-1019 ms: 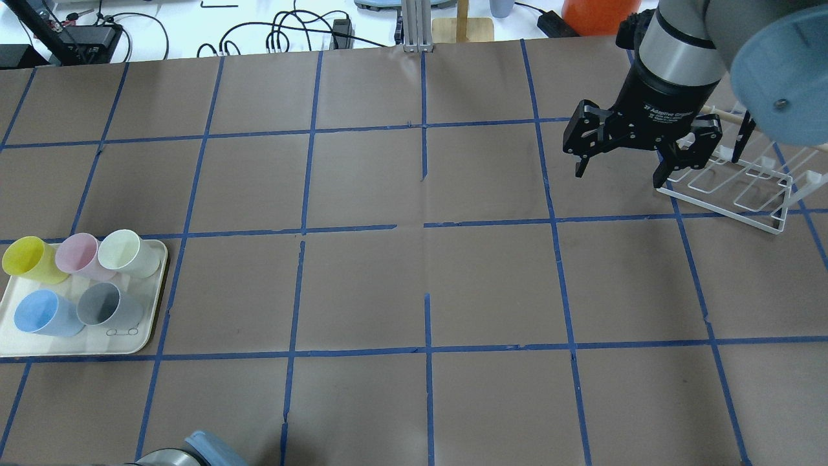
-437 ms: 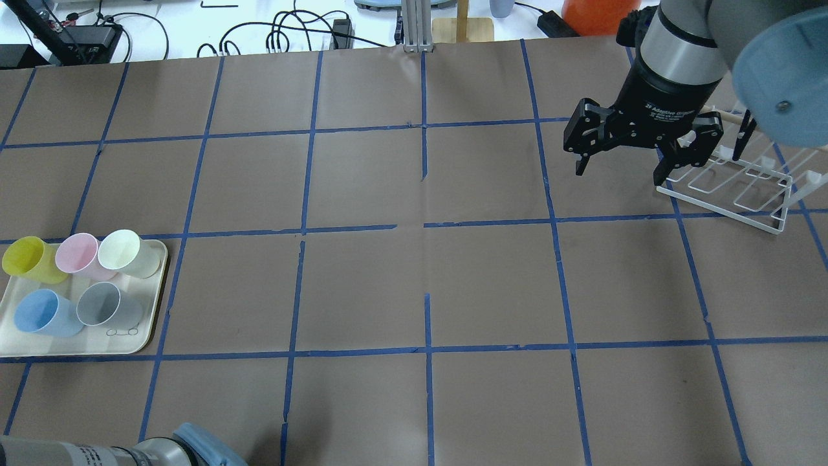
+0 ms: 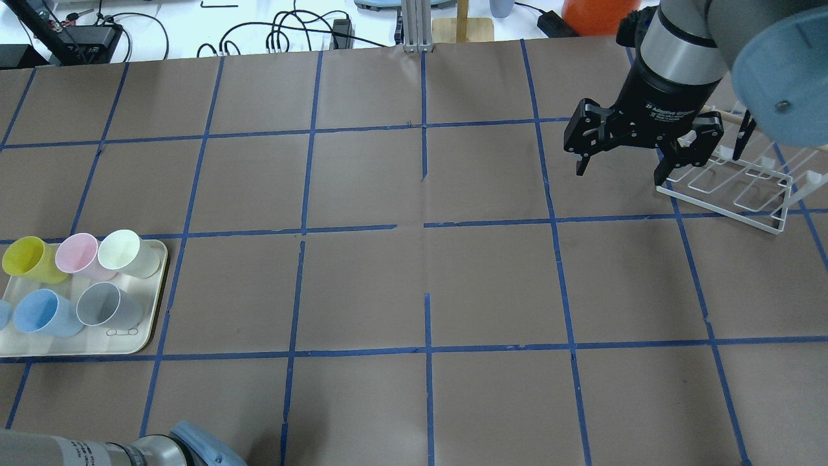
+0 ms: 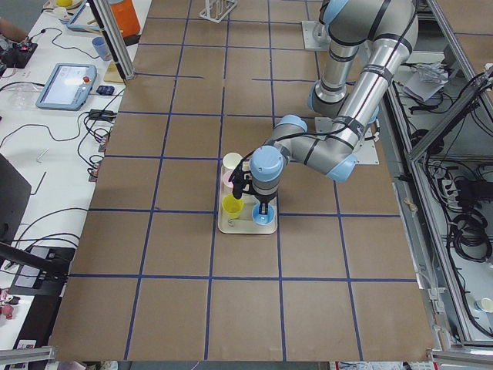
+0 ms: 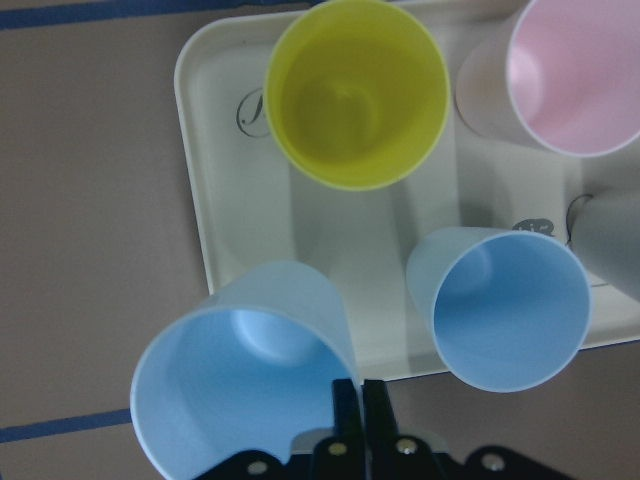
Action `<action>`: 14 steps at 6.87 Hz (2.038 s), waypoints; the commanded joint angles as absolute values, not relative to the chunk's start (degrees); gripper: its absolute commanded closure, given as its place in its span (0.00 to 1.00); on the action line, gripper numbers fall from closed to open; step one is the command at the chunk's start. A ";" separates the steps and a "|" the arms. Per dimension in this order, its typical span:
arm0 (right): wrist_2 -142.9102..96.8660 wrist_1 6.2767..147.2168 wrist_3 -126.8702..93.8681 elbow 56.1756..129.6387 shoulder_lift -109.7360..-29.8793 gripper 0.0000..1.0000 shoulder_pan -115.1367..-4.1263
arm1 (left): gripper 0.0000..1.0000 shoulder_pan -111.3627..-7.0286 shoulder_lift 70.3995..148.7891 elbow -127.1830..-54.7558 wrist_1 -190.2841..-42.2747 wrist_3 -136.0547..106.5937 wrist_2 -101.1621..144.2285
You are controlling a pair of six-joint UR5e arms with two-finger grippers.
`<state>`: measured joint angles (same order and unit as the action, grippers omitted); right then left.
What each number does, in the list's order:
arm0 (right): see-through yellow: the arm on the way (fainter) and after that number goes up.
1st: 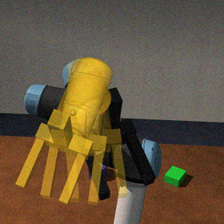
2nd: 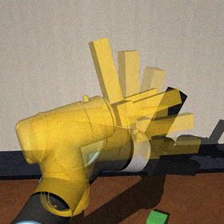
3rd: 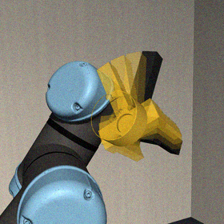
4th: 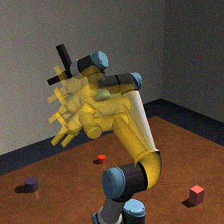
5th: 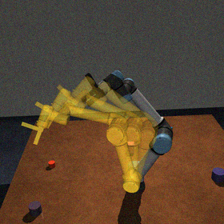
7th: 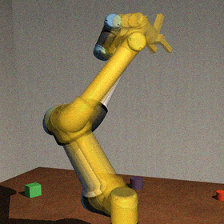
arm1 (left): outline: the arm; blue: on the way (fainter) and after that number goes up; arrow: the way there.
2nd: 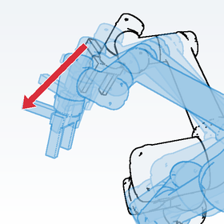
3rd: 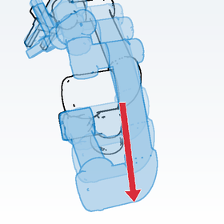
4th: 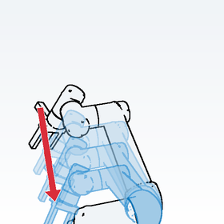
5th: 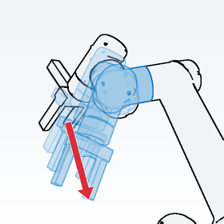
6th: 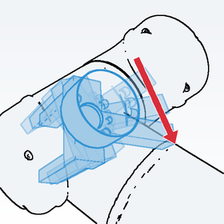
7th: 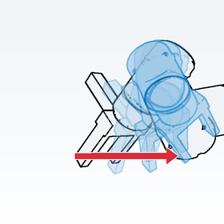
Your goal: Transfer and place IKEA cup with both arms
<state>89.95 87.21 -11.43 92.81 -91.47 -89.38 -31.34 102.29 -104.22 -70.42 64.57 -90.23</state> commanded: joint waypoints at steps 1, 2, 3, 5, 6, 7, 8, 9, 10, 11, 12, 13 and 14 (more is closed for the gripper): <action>89.82 87.28 -11.43 92.81 -91.49 0.00 -89.38 | 0.50 -31.29 103.18 -104.94 -69.52 64.77 -90.00; 89.74 87.28 -11.60 92.81 -91.49 0.00 -89.38 | 0.21 -31.29 104.31 -105.12 -69.52 64.78 -89.83; 89.74 87.28 -11.69 92.81 -91.49 0.00 -89.38 | 0.16 -31.29 104.59 -104.94 -69.43 64.60 -90.09; 89.74 87.28 -11.69 92.81 -91.58 0.00 -89.38 | 0.15 -31.46 102.32 -101.62 -71.18 64.51 -90.35; 89.74 87.28 -11.69 92.81 -91.58 0.00 -89.38 | 0.15 -32.33 100.30 -98.64 -75.89 63.90 -90.35; 89.74 87.28 -11.60 92.81 -91.67 0.00 -89.38 | 0.15 -36.00 97.93 -94.96 -82.29 61.11 -90.35; 89.74 87.28 -11.69 92.81 -91.58 0.00 -89.38 | 0.15 -43.43 95.30 -92.83 -85.14 52.56 -90.44; 89.82 87.28 -11.52 92.38 -91.58 0.00 -89.38 | 0.15 -51.34 92.92 -92.46 -87.78 40.99 -90.27; 89.74 87.28 -11.69 92.63 -91.67 0.00 -89.38 | 0.15 -60.38 91.07 -93.33 -88.59 26.95 -90.09; 89.74 87.28 -11.69 92.72 -91.67 0.00 -89.38 | 0.15 -69.34 89.66 -93.51 -89.72 14.37 -89.57; 89.74 87.28 -11.69 92.81 -91.67 0.00 -89.38 | 0.15 -76.92 88.87 -93.52 -89.74 5.02 -89.56; 89.65 87.28 -11.86 92.73 -91.76 0.00 -89.38 | 0.15 -83.87 88.34 -93.86 -90.08 2.05 -89.47; 89.65 87.28 -11.78 92.55 -91.76 0.00 -89.38 | 0.15 -88.72 88.59 -93.87 -89.83 -0.24 -88.69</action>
